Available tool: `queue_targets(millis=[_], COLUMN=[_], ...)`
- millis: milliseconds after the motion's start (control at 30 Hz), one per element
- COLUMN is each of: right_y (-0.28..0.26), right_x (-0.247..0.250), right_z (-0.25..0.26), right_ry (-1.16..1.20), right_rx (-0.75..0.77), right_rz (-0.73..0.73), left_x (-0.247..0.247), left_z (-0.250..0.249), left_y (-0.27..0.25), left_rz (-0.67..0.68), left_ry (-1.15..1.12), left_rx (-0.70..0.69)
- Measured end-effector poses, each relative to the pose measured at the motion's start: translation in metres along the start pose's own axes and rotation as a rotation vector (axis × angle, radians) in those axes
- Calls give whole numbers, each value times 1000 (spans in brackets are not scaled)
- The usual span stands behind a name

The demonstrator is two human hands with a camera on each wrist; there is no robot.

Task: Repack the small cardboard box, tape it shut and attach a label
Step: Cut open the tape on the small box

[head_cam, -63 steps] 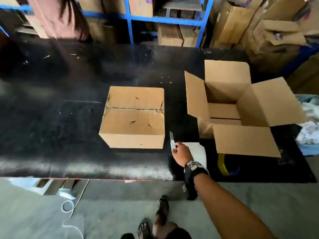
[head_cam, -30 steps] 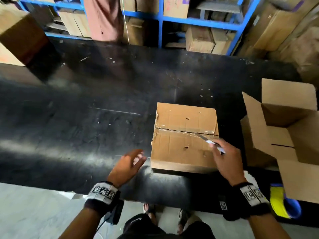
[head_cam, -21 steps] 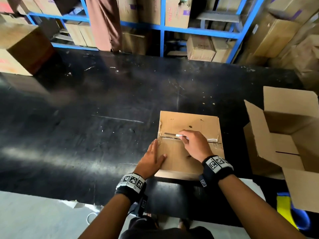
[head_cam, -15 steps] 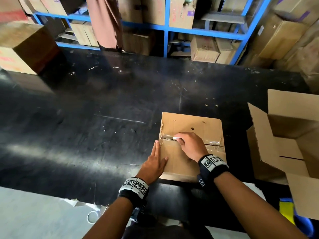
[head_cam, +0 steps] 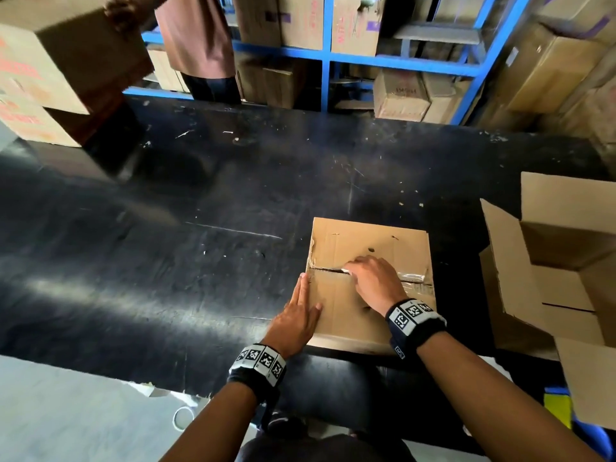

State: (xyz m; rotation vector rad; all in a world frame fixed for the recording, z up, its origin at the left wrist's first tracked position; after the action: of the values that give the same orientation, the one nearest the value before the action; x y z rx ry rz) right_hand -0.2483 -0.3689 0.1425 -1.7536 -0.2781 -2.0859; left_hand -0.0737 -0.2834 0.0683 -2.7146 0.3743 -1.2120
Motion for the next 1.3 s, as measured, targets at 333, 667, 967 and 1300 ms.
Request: queue_targets(millis=[333, 667, 967, 1300], right_y=[-16, -62, -102, -107], right_x=[22, 55, 94, 78], right_z=[-23, -98, -137, -116], right_ry=[-170, -347, -418, 47], right_rx=[7, -189, -333, -650], right_rz=[69, 179, 218, -47], left_x=[-7, -15, -17, -14], left_z=[-39, -37, -35, -36], left_y=[18, 17, 21, 23], left_rz=[-30, -80, -82, -121], left_ry=[460, 612, 628, 593], left_rx=[-171, -177, -194, -180])
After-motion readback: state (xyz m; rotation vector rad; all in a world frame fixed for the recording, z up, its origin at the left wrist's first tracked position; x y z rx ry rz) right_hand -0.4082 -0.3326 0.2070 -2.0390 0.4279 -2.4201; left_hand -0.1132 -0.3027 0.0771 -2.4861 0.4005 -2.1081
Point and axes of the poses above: each hand's wrist, its own y-axis towards the middle knuckle, its own x-axis out of the back of the hand, z = x × y, the point moved 4 cm from there along y, towards the middle knuckle, and after that the axes turned 3 degrees about z, right-handed, at the moved point
